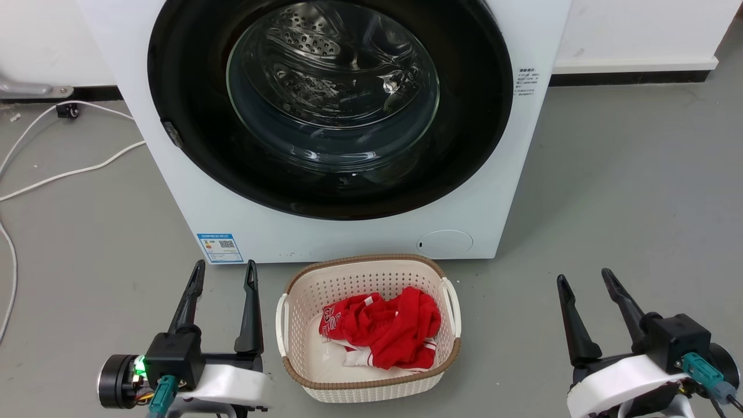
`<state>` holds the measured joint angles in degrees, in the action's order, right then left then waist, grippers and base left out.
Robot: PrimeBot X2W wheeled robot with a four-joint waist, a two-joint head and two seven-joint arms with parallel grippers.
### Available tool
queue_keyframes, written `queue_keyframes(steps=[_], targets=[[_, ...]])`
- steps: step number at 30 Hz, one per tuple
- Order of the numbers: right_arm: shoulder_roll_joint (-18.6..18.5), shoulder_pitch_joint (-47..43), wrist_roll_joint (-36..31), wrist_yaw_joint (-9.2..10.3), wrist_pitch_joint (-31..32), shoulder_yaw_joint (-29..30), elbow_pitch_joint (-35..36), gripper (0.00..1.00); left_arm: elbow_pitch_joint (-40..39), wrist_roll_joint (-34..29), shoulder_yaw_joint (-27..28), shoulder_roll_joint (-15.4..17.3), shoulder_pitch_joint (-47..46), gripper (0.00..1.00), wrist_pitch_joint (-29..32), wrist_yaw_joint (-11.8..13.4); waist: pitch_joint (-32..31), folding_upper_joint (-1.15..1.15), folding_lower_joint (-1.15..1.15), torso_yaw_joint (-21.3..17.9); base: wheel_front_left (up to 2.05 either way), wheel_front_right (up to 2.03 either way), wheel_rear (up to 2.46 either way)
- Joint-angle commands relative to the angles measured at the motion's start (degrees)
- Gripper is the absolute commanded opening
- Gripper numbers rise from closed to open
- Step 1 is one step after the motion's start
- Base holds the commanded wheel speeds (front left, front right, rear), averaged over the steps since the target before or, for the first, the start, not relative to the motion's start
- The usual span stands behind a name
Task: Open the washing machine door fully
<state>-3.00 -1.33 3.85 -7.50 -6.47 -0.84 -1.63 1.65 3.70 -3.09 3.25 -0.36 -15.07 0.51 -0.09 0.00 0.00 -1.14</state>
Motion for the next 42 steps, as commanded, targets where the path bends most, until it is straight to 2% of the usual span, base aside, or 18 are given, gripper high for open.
queue_keyframes(steps=[1,2,8,10,12,13,18,22,25,28,32,34,42], targets=[[0.24,0.38,0.67,0.02,0.23,-0.17,-0.21,0.21,0.11,-0.21,0.2,-0.07,0.28,1.0,-0.15,-0.03,0.08,0.0,0.0,0.0,0.0,0.0,0.0],[0.23,0.44,0.72,0.02,0.29,-0.22,-0.27,0.0,0.18,-0.24,0.22,-0.1,0.28,1.0,-0.15,-0.04,0.12,0.0,0.0,0.0,0.0,0.0,0.0],[0.23,0.74,3.57,0.02,-0.08,-0.26,-0.39,0.0,0.41,-0.6,0.19,-0.2,0.12,1.0,-0.15,0.24,0.35,0.0,0.0,-0.01,0.0,0.0,0.0],[0.23,0.9,7.87,0.02,-0.39,-0.18,-0.72,0.0,0.45,-0.57,0.31,-0.23,0.01,1.0,-0.15,0.27,0.39,0.0,0.0,-0.01,0.0,0.0,0.0],[0.23,1.25,15.06,0.02,-1.14,-0.28,-1.15,0.0,0.47,-0.7,0.29,-0.25,-0.04,1.0,-0.15,0.31,0.42,0.0,0.0,0.01,0.0,0.0,0.0],[0.23,1.25,15.06,0.02,-1.14,-0.28,-1.15,0.0,0.47,-0.7,0.29,-0.25,-0.04,1.0,-0.15,0.31,0.42,0.0,0.0,0.01,0.0,0.0,0.0],[0.23,2.7,42.12,0.02,-3.53,-1.73,-3.02,0.0,0.38,-0.89,0.42,-0.29,-0.38,1.0,-0.15,0.54,0.93,0.0,0.0,-0.02,0.0,0.0,0.0],[0.2,5.51,68.96,0.02,-4.45,-3.32,-2.94,0.0,0.13,-0.69,0.52,-0.32,-1.09,1.0,-0.15,0.87,1.88,0.0,0.0,-0.12,0.0,0.0,0.0],[0.18,8.41,84.97,0.01,-3.75,-3.04,-2.55,0.0,-0.16,-0.34,0.66,-0.34,-1.53,1.0,-0.15,0.96,2.87,0.0,0.0,-0.23,0.0,0.0,0.0],[0.17,11.84,93.64,0.01,-1.93,-1.54,-3.47,0.0,-0.34,-0.04,0.76,-0.34,-2.48,1.0,-0.15,1.04,3.93,0.0,0.0,-0.2,0.0,0.0,0.0],[-2.38,18.42,101.43,0.01,1.35,-0.14,-7.81,0.0,-0.7,0.54,0.74,-0.38,-3.71,1.0,-0.15,1.47,5.77,0.0,0.0,-0.03,0.0,0.0,0.0],[-4.82,22.49,104.05,0.01,2.17,0.09,-11.0,0.0,-1.02,0.56,0.52,-0.37,-4.52,1.0,-0.15,1.56,7.14,0.0,0.0,0.24,0.0,0.0,0.0],[-14.83,41.46,111.9,0.02,6.73,-6.17,-25.68,0.0,-2.2,0.82,-0.56,-0.37,-8.11,1.0,-0.15,2.05,12.75,0.0,0.0,1.62,0.0,0.0,0.0]])
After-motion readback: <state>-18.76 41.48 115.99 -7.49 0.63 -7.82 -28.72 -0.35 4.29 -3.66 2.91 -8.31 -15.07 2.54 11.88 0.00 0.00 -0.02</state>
